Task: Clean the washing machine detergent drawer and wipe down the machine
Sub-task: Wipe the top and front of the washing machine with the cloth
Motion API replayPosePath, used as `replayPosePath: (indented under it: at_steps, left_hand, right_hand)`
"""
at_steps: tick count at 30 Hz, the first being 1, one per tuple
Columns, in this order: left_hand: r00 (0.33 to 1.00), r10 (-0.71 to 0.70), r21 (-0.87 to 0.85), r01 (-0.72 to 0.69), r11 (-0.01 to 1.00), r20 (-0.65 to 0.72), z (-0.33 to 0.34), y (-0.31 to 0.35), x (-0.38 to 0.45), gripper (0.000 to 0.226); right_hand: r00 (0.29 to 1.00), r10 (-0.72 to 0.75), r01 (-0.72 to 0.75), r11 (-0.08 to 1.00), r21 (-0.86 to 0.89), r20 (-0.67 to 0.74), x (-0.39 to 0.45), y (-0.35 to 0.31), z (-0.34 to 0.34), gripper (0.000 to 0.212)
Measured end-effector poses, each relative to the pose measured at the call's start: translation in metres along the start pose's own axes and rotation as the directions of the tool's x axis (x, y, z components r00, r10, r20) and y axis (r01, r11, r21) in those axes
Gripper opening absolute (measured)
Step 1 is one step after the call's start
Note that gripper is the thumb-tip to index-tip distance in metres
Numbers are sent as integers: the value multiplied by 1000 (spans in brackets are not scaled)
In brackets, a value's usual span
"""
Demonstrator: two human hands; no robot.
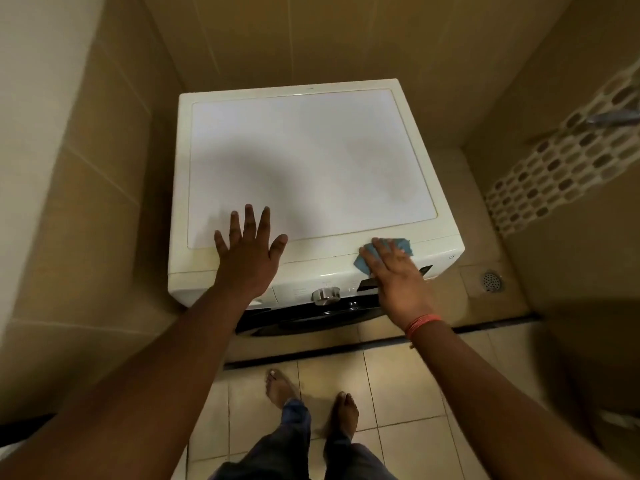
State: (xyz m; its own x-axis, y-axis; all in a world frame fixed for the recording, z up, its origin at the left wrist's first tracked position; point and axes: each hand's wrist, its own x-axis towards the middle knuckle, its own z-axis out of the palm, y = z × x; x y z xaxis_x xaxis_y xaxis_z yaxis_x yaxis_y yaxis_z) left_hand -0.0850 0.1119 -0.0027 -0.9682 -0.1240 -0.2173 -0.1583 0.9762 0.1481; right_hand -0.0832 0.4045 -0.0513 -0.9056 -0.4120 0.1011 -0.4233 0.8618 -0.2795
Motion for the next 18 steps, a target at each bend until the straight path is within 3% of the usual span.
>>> replayPosePath:
  at_steps: [4,8,11,14,18]
  left_hand:
    - [994,-104,8,104,995,-21,2,-11,-31,80]
    - [971,-238,-55,237,970,-10,11,-28,-67,80]
    - [962,-271,-90,268,959,-21,12,-34,-90,82]
    - [949,-312,-111,306,946,-40,11,-46,-108,82]
    - [934,-350,-149,336,930,-73,12,-65,-123,78]
  right_hand:
    - [989,146,-146,988,-51,-4,-8,51,-25,64]
    - [982,180,-182,983,-28,-64,-7,22,-8,58]
    - [1000,-4,4,1000,3,1,1,-33,16,70]
    - [971,-211,213,977,-6,112,16,-72,29,76]
    - [880,-417,433,901,-20,229,29,-45,16,84]
